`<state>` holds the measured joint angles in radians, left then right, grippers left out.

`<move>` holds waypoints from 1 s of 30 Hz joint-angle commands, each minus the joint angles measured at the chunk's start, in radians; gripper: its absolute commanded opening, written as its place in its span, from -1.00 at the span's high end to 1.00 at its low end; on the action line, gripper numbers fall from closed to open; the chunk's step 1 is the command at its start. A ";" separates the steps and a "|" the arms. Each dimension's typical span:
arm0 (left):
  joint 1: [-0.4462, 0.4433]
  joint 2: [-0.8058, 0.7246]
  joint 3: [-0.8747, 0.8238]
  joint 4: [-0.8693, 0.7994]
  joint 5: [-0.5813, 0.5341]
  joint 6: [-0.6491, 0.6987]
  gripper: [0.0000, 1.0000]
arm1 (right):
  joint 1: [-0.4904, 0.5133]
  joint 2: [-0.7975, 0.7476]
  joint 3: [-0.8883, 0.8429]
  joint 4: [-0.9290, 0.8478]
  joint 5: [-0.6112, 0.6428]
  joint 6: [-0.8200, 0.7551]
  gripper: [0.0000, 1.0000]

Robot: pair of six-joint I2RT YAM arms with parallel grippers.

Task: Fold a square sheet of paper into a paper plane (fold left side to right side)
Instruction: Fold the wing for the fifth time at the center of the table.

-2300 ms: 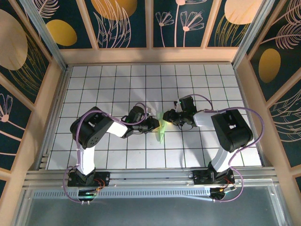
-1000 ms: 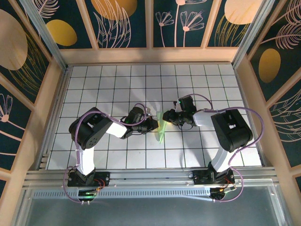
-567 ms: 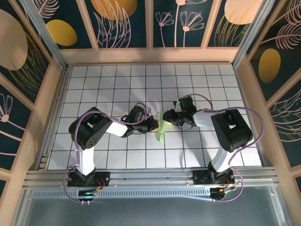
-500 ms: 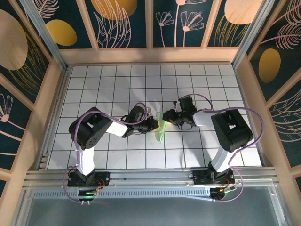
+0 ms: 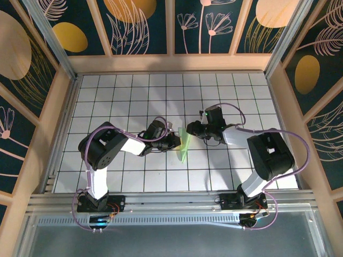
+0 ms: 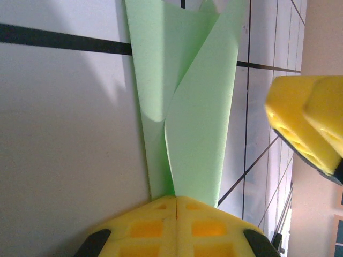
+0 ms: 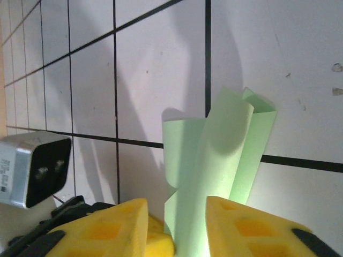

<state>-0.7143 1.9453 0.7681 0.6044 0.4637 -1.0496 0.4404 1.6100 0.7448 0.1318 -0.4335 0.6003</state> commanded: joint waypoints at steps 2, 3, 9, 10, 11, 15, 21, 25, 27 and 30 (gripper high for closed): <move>0.008 0.058 -0.010 -0.145 -0.111 0.043 1.00 | 0.016 -0.009 0.020 -0.023 -0.015 -0.039 0.73; 0.007 0.058 -0.010 -0.145 -0.112 0.043 1.00 | 0.022 0.004 0.027 -0.026 -0.021 -0.040 0.82; 0.007 0.053 -0.012 -0.156 -0.121 0.043 1.00 | 0.040 0.069 0.030 0.002 -0.034 -0.024 0.93; 0.007 0.053 -0.011 -0.161 -0.123 0.043 1.00 | 0.040 0.074 0.030 0.002 -0.031 -0.023 0.93; 0.007 0.052 -0.010 -0.165 -0.125 0.043 1.00 | 0.039 0.078 0.027 0.001 -0.026 -0.025 0.94; 0.007 0.053 -0.010 -0.177 -0.135 0.038 1.00 | 0.038 0.101 0.028 -0.010 -0.013 -0.031 0.94; 0.008 0.054 -0.006 -0.203 -0.155 0.033 1.00 | 0.037 0.115 0.022 -0.014 0.001 -0.033 0.94; 0.008 0.056 -0.007 -0.208 -0.158 0.031 1.00 | 0.037 0.122 0.022 -0.017 0.007 -0.034 0.94; 0.008 0.056 -0.007 -0.208 -0.158 0.030 1.00 | 0.037 0.127 0.021 -0.021 0.009 -0.036 0.94; 0.008 0.057 -0.007 -0.209 -0.161 0.028 1.00 | 0.036 0.139 0.019 -0.030 0.011 -0.037 0.96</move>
<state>-0.7162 1.9415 0.7818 0.5648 0.4545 -1.0477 0.4744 1.7237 0.7532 0.1234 -0.4419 0.5785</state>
